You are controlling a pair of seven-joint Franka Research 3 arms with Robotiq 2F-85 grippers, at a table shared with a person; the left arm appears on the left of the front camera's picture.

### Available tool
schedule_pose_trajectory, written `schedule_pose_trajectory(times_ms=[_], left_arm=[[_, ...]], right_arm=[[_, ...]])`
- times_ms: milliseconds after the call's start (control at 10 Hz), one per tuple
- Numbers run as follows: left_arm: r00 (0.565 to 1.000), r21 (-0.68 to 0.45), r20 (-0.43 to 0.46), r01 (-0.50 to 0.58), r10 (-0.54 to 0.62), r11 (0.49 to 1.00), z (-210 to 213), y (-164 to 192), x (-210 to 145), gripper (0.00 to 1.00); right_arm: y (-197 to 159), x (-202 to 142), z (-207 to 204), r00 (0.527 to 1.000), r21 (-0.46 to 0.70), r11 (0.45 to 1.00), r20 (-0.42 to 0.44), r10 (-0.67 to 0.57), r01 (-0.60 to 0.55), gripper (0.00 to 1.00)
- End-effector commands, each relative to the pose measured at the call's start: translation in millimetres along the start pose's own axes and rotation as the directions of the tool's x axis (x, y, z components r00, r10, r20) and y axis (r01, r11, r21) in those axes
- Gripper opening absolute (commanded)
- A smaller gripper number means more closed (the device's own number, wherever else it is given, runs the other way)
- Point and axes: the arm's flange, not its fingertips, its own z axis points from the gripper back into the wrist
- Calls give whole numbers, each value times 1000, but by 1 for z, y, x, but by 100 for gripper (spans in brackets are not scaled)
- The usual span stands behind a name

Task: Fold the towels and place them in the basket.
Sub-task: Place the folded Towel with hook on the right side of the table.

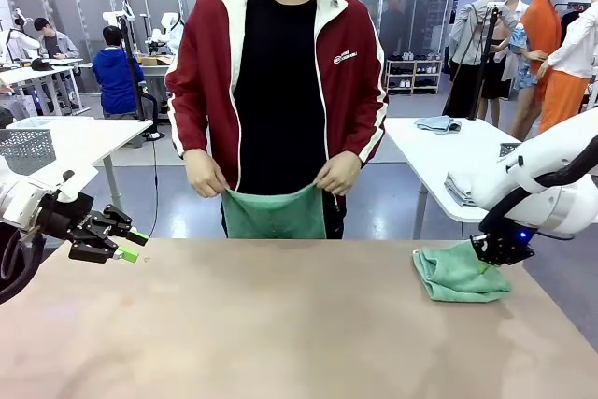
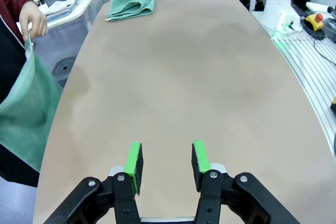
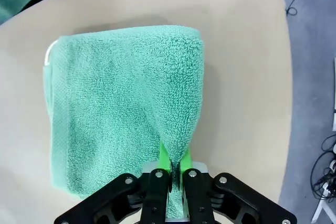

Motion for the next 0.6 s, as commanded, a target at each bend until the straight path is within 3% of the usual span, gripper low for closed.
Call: schedule_pose_trajectory(times_ms=[0, 100, 200, 300, 400, 500], left_arm=[[1000, 3, 0, -9, 9, 1000, 2, -1, 3, 50], [1000, 3, 0, -9, 9, 1000, 2, -1, 3, 50], [1000, 3, 0, -9, 9, 1000, 2, -1, 3, 50], [1000, 3, 0, -9, 9, 1000, 2, -1, 3, 50], [1000, 3, 0, -9, 9, 1000, 2, -1, 3, 50], [1000, 3, 0, -9, 9, 1000, 2, -1, 3, 50]], right_arm=[[-12, 8, 4, 999, -23, 999, 13, 40, -40, 7], [-13, 10, 7, 999, -9, 999, 8, 51, -51, 26], [-13, 10, 10, 998, -9, 998, 9, 61, -61, 27], [-13, 10, 15, 998, -8, 998, 8, 67, -67, 45], [-14, 8, 22, 997, -12, 997, 2, 71, -71, 30], [-15, 6, 32, 997, -22, 996, -11, 81, -82, 64]])
